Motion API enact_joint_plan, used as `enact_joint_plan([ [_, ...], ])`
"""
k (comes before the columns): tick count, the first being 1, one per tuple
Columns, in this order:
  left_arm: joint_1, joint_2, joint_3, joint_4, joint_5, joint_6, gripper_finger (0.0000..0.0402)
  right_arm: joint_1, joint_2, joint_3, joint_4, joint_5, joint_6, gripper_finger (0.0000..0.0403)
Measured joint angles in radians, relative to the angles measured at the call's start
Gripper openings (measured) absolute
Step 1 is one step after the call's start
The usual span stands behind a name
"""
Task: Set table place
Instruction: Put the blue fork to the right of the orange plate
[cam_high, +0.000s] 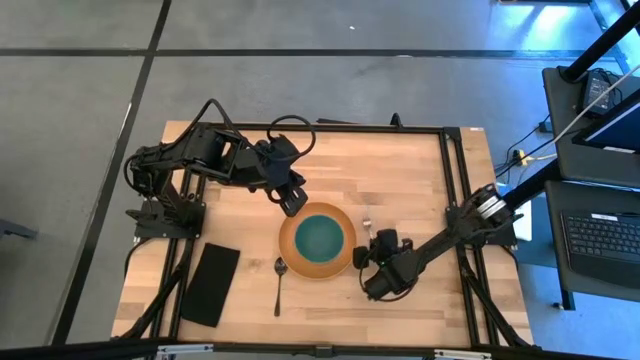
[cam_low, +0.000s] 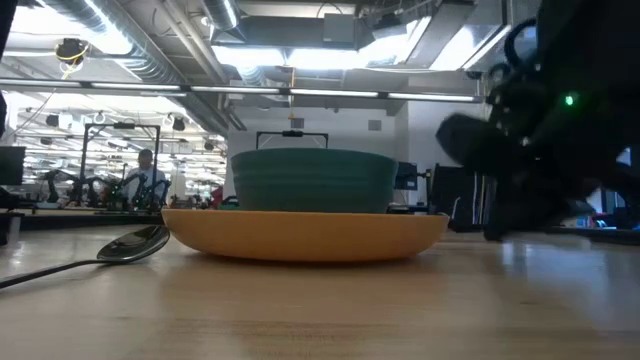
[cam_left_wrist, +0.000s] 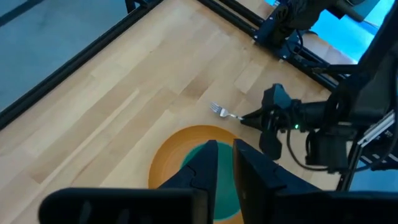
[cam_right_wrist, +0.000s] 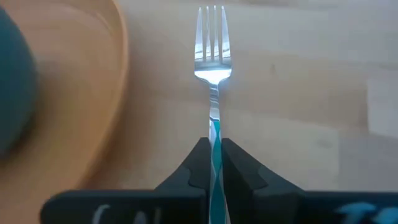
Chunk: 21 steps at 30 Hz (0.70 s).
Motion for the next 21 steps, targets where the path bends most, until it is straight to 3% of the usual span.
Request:
enact_joint_plan([
  [9, 0.000, 0.000, 0.000, 0.000, 0.000, -0.004, 0.0059, -0.007, 0.040, 0.013, 0.022, -0.018, 0.002, 0.0024],
  [16, 0.000, 0.000, 0.000, 0.008, 0.000, -0.004, 0.0067, -0.010, 0.071, 0.018, 0.048, -0.009, -0.007, 0.0108],
  [21, 0.000, 0.000, 0.000, 0.009, 0.007, -0.004, 0.0072, -0.014, 0.022, 0.012, 0.035, -0.060, -0.030, 0.0138],
])
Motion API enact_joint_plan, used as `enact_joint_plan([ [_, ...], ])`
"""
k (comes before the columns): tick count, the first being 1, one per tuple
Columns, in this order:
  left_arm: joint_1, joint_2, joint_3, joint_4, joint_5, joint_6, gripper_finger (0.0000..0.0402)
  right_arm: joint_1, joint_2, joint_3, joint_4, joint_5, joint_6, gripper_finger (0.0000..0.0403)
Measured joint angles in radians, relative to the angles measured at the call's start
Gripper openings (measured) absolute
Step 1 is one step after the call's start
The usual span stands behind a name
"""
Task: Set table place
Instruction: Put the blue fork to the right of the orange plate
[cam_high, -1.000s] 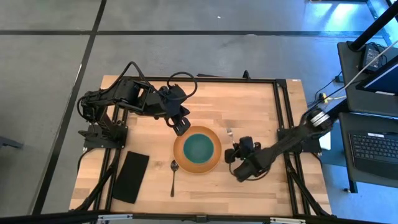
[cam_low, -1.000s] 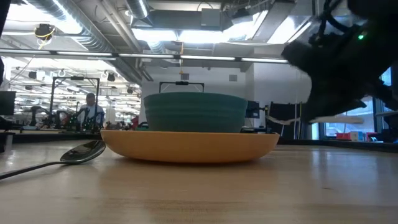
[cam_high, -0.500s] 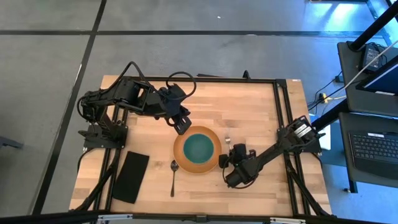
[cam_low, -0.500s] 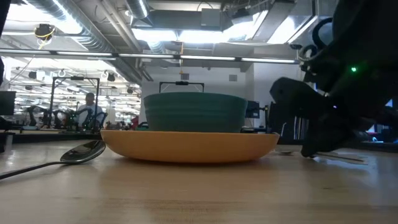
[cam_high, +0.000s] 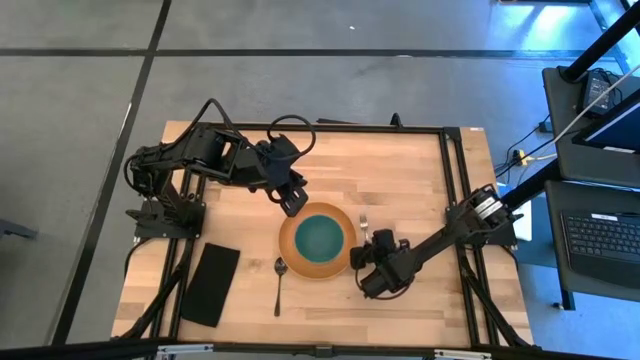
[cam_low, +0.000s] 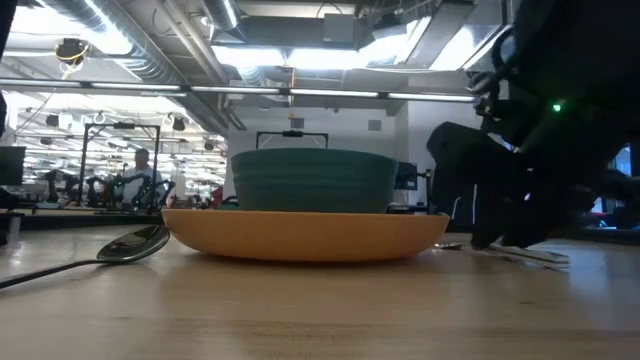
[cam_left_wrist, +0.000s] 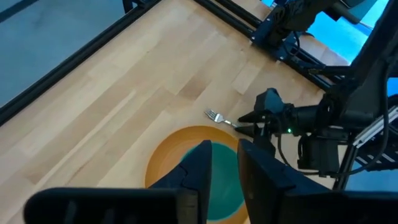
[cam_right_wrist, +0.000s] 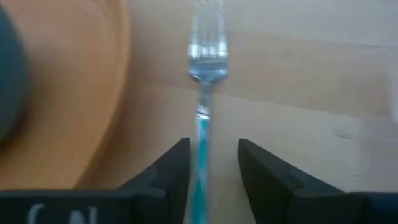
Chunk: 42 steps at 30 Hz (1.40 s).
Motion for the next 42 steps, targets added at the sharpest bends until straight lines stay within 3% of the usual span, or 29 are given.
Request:
enact_joint_plan([
  [9, -0.003, 0.000, 0.000, 0.007, 0.048, -0.014, 0.0076, -0.027, -0.312, -0.002, -0.171, 0.013, -0.105, 0.0129],
  [14, -0.001, 0.000, 0.000, 0.008, 0.047, -0.012, 0.0067, -0.033, -0.549, -0.001, -0.190, 0.055, -0.274, 0.0118],
  [17, 0.008, 0.000, 0.000, 0.013, 0.050, 0.021, 0.0061, -0.033, -0.624, 0.000, -0.225, 0.042, -0.335, 0.0109],
  [21, 0.007, 0.000, 0.000, 0.011, 0.029, -0.004, 0.0055, -0.025, -0.609, -0.053, -0.255, 0.024, -0.363, 0.0096],
  [25, 0.002, 0.000, 0.000, 0.011, 0.030, 0.000, 0.0048, -0.024, -0.548, -0.173, -0.140, -0.064, -0.303, 0.0082],
  [31, 0.002, 0.000, 0.000, 0.011, 0.026, 0.001, 0.0036, -0.007, -0.444, -0.349, 0.022, -0.209, -0.173, 0.0011],
  [36, -0.001, 0.000, 0.000, 0.010, 0.026, 0.004, 0.0027, 0.035, -0.373, -0.420, 0.264, -0.181, -0.138, 0.0005],
  [42, 0.000, 0.000, 0.000, 0.006, 0.025, 0.004, 0.0016, 0.098, -0.276, -0.365, 0.261, -0.096, -0.070, 0.0004],
])
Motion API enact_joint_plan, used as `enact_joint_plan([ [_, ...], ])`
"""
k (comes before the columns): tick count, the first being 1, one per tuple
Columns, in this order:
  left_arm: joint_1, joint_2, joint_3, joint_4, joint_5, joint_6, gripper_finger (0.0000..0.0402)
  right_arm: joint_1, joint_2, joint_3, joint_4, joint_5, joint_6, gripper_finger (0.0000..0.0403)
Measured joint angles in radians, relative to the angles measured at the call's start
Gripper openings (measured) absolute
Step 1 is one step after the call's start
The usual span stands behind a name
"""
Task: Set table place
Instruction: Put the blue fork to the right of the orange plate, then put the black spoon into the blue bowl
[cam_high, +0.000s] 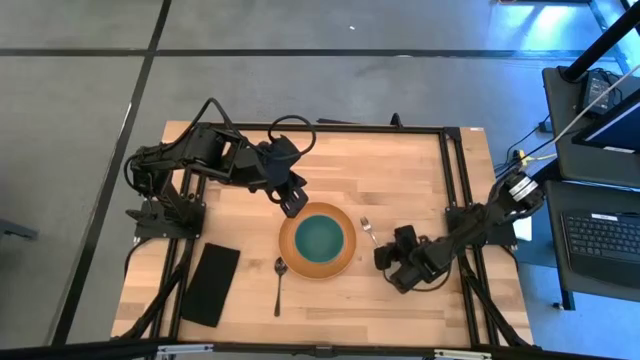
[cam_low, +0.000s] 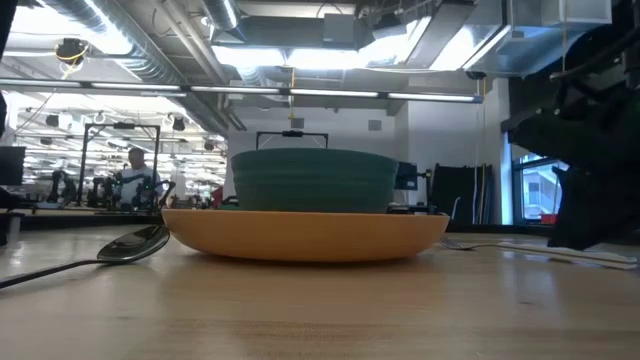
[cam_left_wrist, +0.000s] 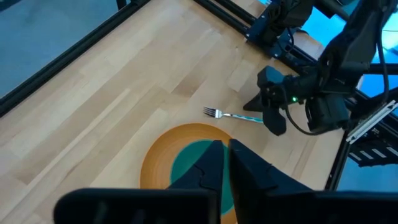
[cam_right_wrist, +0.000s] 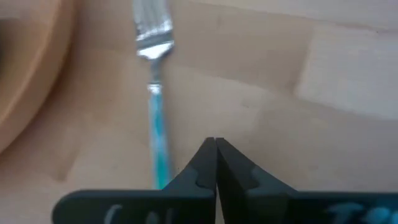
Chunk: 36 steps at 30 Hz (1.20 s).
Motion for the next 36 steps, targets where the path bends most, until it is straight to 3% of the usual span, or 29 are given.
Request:
enact_joint_plan([
  [11, 0.000, 0.000, 0.000, 0.000, 0.000, 0.000, 0.0001, 0.017, 0.110, 0.114, 0.067, 0.019, -0.004, 0.0002],
  [26, 0.000, 0.000, 0.000, 0.000, 0.000, 0.000, 0.0029, -0.022, 0.116, 0.136, 0.121, 0.017, -0.055, 0.0000],
  [31, 0.001, 0.000, 0.000, 0.001, -0.004, 0.000, 0.0036, -0.024, 0.064, 0.134, 0.055, -0.022, -0.057, 0.0007],
  [36, 0.026, 0.000, 0.000, 0.021, -0.015, 0.001, 0.0044, -0.022, -0.089, 0.134, -0.082, -0.005, -0.067, 0.0015],
])
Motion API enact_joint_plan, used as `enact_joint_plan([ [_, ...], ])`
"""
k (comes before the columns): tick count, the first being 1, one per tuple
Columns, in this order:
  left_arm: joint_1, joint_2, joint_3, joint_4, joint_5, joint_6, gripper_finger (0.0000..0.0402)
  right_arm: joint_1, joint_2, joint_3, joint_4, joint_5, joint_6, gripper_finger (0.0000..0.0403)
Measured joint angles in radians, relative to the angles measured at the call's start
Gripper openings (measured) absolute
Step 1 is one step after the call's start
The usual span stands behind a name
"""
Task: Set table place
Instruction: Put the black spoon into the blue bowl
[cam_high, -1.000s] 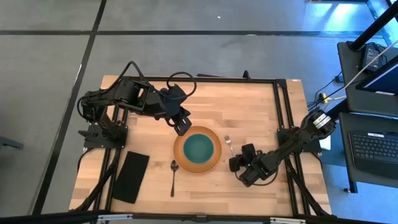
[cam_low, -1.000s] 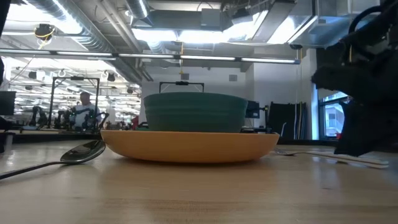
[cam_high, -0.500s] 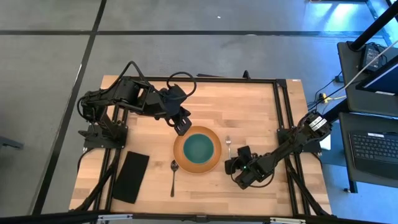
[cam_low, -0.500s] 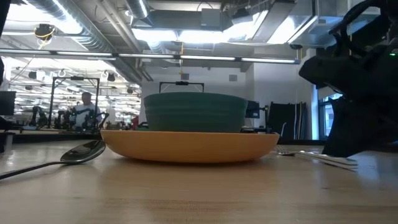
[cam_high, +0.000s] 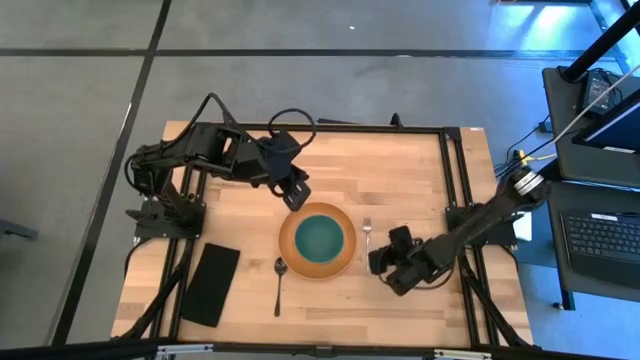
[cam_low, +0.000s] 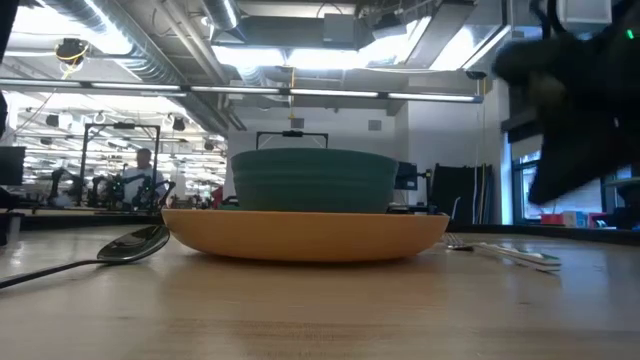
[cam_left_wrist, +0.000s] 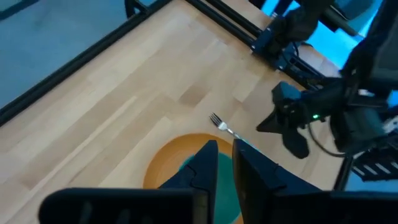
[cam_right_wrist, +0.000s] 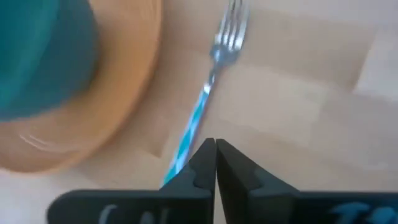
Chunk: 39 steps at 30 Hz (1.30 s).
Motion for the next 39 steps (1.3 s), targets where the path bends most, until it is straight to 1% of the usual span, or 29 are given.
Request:
enact_joint_plan([
  [3, 0.011, 0.000, 0.000, 0.001, -0.026, 0.020, 0.0045, -0.002, -0.114, 0.000, -0.030, 0.030, -0.059, 0.0017],
  [6, 0.032, 0.013, 0.000, 0.000, -0.031, 0.080, 0.0042, -0.002, -0.242, 0.000, -0.034, 0.100, -0.170, 0.0018],
  [9, 0.052, 0.036, -0.003, -0.006, -0.030, 0.078, 0.0046, -0.003, -0.376, 0.000, -0.035, 0.176, -0.272, 0.0018],
  [12, 0.065, 0.068, -0.005, -0.065, 0.022, 0.075, 0.0063, -0.003, -0.508, 0.000, -0.032, 0.195, -0.405, 0.0018],
  [15, 0.074, 0.115, -0.005, -0.148, 0.095, 0.009, 0.0090, -0.002, -0.627, 0.000, -0.029, 0.195, -0.529, 0.0014],
  [19, 0.055, 0.164, -0.042, -0.132, 0.230, -0.069, 0.0123, -0.002, -0.747, 0.000, -0.027, 0.199, -0.677, 0.0012],
  [21, 0.031, 0.189, -0.061, -0.138, 0.270, -0.178, 0.0130, -0.002, -0.788, 0.000, -0.034, 0.198, -0.751, 0.0012],
  [26, -0.072, 0.215, -0.157, -0.142, 0.286, -0.442, 0.0130, -0.002, -0.840, 0.000, -0.062, 0.198, -0.878, 0.0012],
  [28, -0.124, 0.213, -0.202, -0.144, 0.313, -0.566, 0.0128, -0.002, -0.852, 0.000, -0.089, 0.198, -0.898, 0.0012],
  [31, -0.211, 0.217, -0.253, -0.144, 0.324, -0.801, 0.0127, -0.002, -0.859, 0.001, -0.128, 0.192, -0.912, 0.0012],
  [34, -0.310, 0.214, -0.297, -0.138, 0.311, -1.046, 0.0126, -0.002, -0.861, 0.001, -0.165, 0.187, -0.911, 0.0012],
  [37, -0.407, 0.214, -0.358, -0.103, 0.239, -1.282, 0.0126, -0.002, -0.861, 0.001, -0.203, 0.188, -0.913, 0.0012],
  [39, -0.460, 0.214, -0.406, -0.067, 0.192, -1.400, 0.0126, -0.002, -0.861, 0.001, -0.222, 0.188, -0.913, 0.0012],
])
